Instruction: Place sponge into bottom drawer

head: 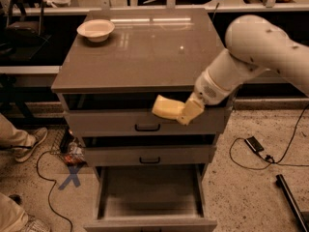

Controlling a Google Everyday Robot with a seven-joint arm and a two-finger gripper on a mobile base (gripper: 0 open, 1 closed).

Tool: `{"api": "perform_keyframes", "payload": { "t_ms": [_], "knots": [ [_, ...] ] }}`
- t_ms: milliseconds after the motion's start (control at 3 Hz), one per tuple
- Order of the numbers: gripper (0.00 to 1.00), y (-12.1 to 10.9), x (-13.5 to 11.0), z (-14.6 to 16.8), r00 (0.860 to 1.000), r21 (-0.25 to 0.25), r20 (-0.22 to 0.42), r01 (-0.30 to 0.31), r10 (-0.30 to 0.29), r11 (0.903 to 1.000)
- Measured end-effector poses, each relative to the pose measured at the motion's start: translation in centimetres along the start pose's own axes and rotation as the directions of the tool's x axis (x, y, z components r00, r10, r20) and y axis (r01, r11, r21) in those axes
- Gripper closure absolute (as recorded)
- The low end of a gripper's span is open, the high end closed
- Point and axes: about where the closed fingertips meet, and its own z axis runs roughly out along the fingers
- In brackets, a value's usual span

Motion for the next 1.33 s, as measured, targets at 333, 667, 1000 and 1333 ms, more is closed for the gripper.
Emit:
{"api": "perform_keyframes", "payload": {
  "t_ms": [333, 667, 1000, 1333],
  "knots": [
    [1.00, 0.0, 5.6, 4.1, 0.996, -0.064, 0.033, -0.076, 0.078, 0.9950],
    [1.00, 0.5, 10.7, 8.9, 0.983, -0.122, 0.052, -0.168, 0.175, 0.9782],
    [1.00, 1.4, 14.9, 17.2, 0.948, -0.233, 0.090, -0.278, 0.305, 0.9319],
    [1.00, 1.4, 14.8, 16.9, 0.949, -0.229, 0.090, -0.275, 0.302, 0.9337]
  ]
}}
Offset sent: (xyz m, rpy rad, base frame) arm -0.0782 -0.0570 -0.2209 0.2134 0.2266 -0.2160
